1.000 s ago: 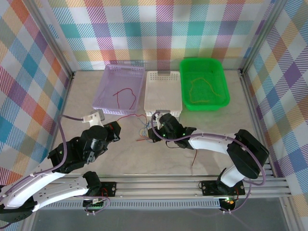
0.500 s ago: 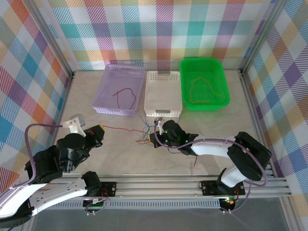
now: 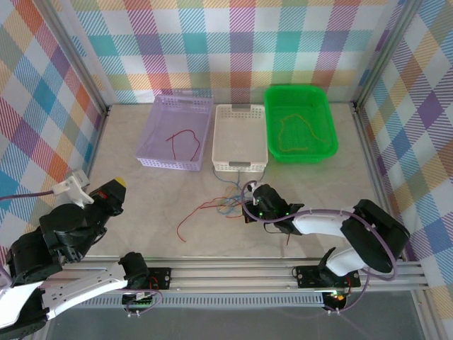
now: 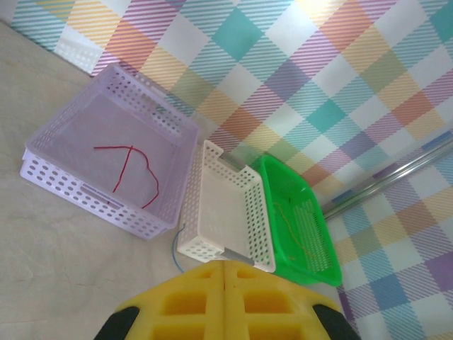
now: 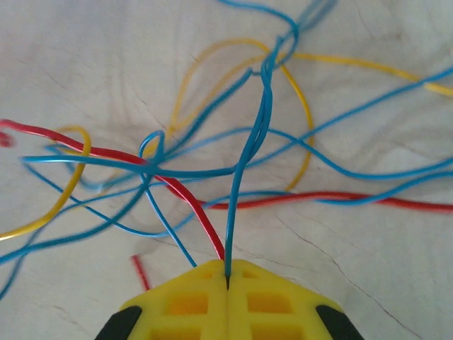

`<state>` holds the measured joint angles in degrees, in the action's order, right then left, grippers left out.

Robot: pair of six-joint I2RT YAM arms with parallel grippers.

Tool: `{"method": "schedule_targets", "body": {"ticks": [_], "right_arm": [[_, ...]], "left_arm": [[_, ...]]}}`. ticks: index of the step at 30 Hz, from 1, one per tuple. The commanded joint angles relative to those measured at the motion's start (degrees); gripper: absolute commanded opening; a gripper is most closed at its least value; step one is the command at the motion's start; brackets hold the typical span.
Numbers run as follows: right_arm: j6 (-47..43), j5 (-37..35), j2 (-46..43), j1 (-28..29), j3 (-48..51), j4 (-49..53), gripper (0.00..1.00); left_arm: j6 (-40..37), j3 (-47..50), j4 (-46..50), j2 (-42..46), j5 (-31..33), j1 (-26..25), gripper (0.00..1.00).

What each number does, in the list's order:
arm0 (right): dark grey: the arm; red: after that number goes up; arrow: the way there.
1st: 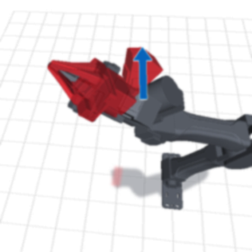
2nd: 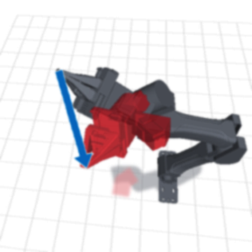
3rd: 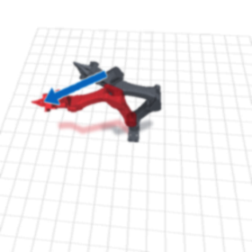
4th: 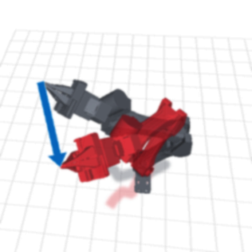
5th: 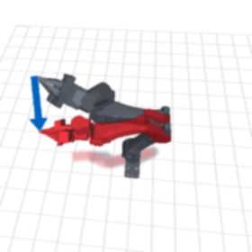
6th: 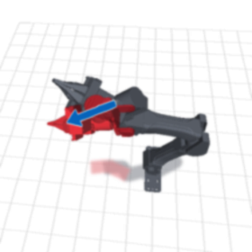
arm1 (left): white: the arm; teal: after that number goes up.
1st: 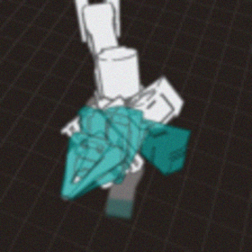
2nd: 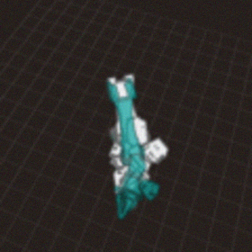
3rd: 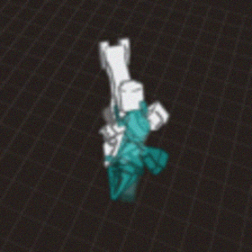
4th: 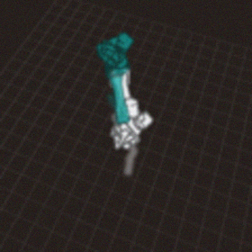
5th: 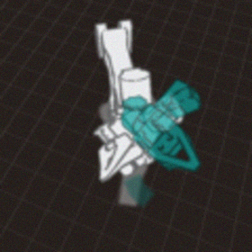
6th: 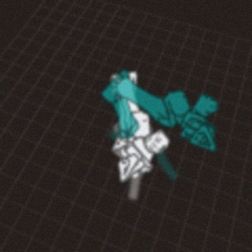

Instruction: Untangle the cables

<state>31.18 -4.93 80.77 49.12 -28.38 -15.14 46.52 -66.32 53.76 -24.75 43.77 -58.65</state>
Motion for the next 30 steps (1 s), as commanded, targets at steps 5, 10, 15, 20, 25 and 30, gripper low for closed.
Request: {"method": "schedule_targets", "body": {"ticks": [5, 10, 15, 20, 25, 30], "right_arm": [[-2.7, 1.2, -8.1, 0.0, 0.3, -0.2, 0.0], [-4.4, 3.3, -14.1, -0.3, 1.8, -1.5, 0.0], [-4.5, 6.4, -19.5, -2.4, 3.4, -2.0, 0.0], [-3.4, 11.1, -22.2, -5.1, 3.7, -2.2, 0.0], [-1.8, 15.0, -24.5, -7.2, 4.3, -3.6, 0.0], [-1.2, 17.7, -25.2, -8.0, 4.0, -4.0, 0.0]], "left_arm": [[-2.5, 5.9, -5.6, -7.8, -9.1, -0.2, 0.0], [-4.0, 9.0, -10.2, -14.7, -16.1, -0.1, 0.04], [-5.4, 13.9, -17.9, -15.9, -22.9, -0.1, 0.37], [-7.2, 19.4, -24.9, -16.1, -30.7, -0.1, 0.51], [-9.3, 24.4, -28.3, -16.9, -34.3, -0.1, 0.56], [-11.9, 28.4, -30.9, -17.3, -35.0, -0.1, 0.57]]}}
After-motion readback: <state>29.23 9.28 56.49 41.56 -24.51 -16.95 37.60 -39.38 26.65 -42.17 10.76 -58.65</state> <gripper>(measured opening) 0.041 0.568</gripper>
